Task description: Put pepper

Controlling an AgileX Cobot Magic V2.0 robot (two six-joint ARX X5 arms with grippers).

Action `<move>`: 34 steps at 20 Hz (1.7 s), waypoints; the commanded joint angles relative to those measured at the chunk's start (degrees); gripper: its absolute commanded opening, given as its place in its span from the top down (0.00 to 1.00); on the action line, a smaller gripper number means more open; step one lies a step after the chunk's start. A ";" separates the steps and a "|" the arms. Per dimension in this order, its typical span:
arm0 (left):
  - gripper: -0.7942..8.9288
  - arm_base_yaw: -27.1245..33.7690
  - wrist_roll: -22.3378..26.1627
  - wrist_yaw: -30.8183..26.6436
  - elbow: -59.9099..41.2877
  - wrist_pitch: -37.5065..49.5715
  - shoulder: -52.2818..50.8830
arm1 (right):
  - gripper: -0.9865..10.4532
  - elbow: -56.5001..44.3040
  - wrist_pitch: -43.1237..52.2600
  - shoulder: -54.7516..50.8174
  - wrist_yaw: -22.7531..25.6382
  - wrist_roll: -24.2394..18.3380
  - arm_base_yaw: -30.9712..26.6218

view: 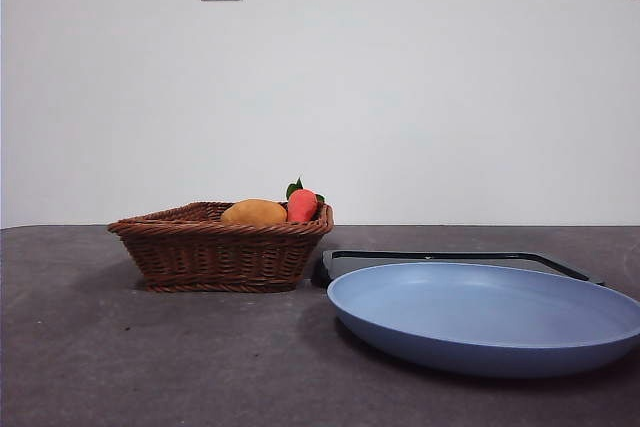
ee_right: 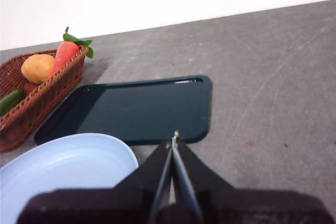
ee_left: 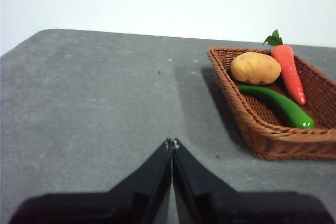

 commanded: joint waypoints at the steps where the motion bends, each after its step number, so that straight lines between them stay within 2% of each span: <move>1: 0.91 0.09 -5.51 0.26 -0.61 0.76 -0.22 | 0.91 -0.24 1.31 -0.11 -0.22 1.97 0.13; 5: 0.91 0.09 -9.84 1.92 -0.59 0.98 -0.22 | 0.91 -0.24 3.61 -0.11 -0.17 6.95 0.13; 10: 0.91 0.09 -14.73 10.47 -0.22 4.17 -0.22 | 0.91 1.20 6.69 0.15 -0.17 15.45 0.13; 13: 0.91 0.09 -17.09 11.32 1.68 3.63 0.28 | 0.91 3.63 6.62 1.66 -0.24 15.98 0.13; 18: 0.91 0.09 -17.09 13.84 7.41 1.90 3.80 | 0.91 9.97 5.57 7.34 -0.42 15.93 0.13; 22: 0.91 0.09 -16.28 16.26 14.49 -2.16 9.81 | 0.91 17.27 2.75 14.23 -3.63 13.97 0.13; 26: 0.91 0.09 -11.61 21.29 22.64 -7.26 17.73 | 0.91 26.97 -5.01 22.49 -7.30 10.05 0.17; 34: 0.91 0.07 -1.09 31.89 37.13 -20.35 31.12 | 0.91 46.16 -30.05 37.27 -15.32 -5.05 0.31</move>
